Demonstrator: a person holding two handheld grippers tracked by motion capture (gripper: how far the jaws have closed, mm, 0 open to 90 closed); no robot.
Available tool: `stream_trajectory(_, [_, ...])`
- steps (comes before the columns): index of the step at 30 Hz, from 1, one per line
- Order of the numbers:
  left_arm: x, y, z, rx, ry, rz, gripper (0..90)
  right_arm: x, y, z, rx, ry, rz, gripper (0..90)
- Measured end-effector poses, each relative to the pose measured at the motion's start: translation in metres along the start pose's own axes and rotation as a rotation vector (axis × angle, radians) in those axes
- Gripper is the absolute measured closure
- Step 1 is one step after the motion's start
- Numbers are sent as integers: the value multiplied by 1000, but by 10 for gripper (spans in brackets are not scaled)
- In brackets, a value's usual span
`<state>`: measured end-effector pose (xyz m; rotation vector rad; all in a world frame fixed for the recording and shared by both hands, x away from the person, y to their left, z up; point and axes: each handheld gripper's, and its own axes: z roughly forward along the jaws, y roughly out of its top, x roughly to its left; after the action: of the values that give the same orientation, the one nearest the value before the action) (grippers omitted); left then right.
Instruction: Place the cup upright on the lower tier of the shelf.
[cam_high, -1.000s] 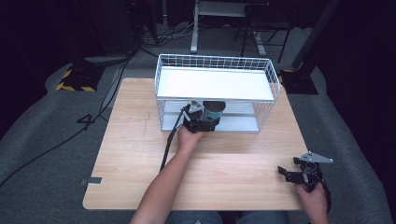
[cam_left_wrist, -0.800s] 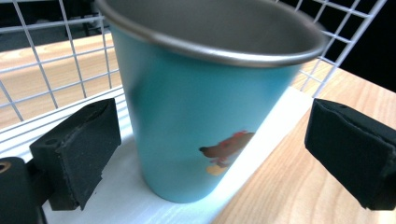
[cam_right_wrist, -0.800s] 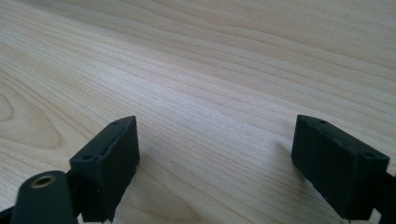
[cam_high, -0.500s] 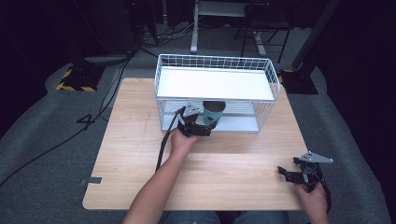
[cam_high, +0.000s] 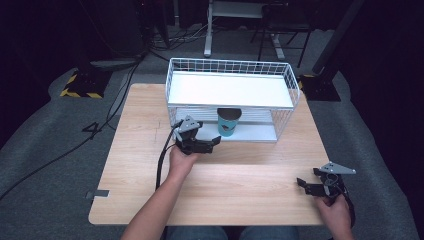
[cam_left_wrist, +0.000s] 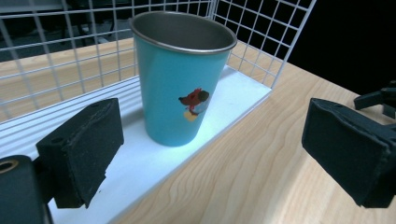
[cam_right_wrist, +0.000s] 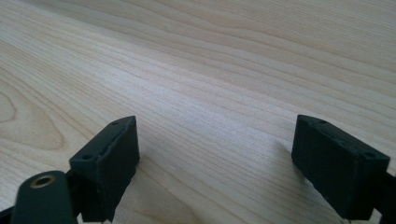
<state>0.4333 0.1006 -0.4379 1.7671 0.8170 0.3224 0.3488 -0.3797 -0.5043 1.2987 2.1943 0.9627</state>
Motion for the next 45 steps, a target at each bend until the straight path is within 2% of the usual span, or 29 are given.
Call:
stream_trajectory(7, [-2, -3, -36, 3, 17, 20, 70, 0, 0, 0, 1, -1, 2, 153])
stream_trajectory(19, [-10, -17, -88, 2, 37, 15, 94, 0, 1, 1, 1, -1, 1, 153])
stream_trajectory(22, [-12, -22, -101, 16, 51, 37, 94, 2, 1, 1, 2, -14, 11, 150])
stream_trajectory(26, [-12, -28, -119, 22, 53, 41, 94, 3, 2, 2, 1, -25, 18, 149])
stream_trajectory(37, [-9, -48, -155, 64, 52, 42, 94, 3, 2, 3, 2, -28, 23, 149])
stream_trajectory(39, [-9, -53, -160, 89, 53, 37, 94, 3, 2, 3, 2, -27, 22, 149])
stream_trajectory(41, [-7, -57, -163, 121, 12, 34, 94, 3, 2, 3, 2, -28, 22, 150])
stream_trajectory(43, [-8, -63, -165, 136, 28, 40, 94, 3, 2, 3, 2, -27, 22, 149])
stream_trajectory(45, [-9, -70, -168, 143, 26, 37, 94, 3, 2, 3, 2, -27, 22, 149])
